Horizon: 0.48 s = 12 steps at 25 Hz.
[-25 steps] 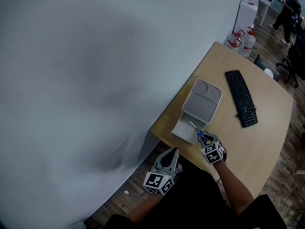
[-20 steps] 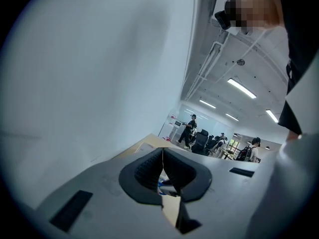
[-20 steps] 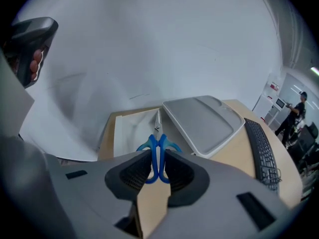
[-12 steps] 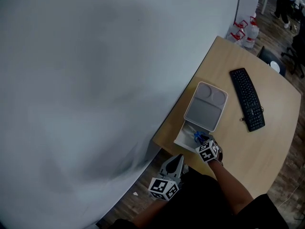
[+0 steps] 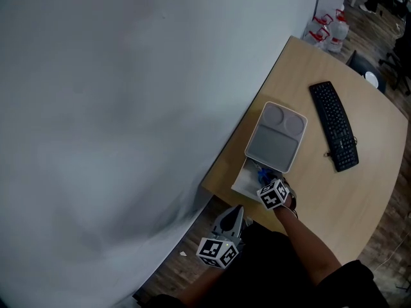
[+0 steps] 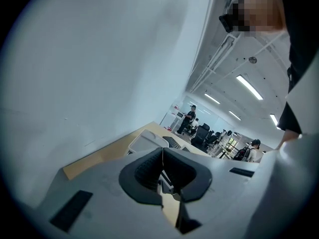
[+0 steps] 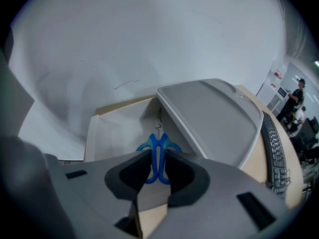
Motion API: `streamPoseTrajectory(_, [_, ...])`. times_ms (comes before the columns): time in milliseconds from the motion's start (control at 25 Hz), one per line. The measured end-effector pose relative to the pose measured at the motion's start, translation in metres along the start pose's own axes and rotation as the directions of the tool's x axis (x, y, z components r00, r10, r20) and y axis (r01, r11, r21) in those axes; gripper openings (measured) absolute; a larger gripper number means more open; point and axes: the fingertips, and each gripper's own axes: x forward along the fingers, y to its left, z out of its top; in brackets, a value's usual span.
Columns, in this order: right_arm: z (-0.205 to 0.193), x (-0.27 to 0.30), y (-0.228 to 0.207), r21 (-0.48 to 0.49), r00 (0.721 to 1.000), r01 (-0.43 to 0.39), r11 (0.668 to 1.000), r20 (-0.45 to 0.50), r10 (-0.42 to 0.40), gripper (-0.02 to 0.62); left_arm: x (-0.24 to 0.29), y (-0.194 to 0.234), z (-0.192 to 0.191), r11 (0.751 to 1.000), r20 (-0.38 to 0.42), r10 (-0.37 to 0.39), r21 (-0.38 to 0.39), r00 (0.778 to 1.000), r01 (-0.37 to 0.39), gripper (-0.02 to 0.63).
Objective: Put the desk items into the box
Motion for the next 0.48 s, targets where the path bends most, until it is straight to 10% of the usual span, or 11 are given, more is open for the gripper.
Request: streamPoseTrajectory(480, [-0.0003,0.0016,0.0004,-0.013,1.0,0.01,1.0,0.011,-0.01,0.164,-0.0045,-0.0081,0.0009,1.0,0.023,-0.016,0.011,1.0,0.016,0.015])
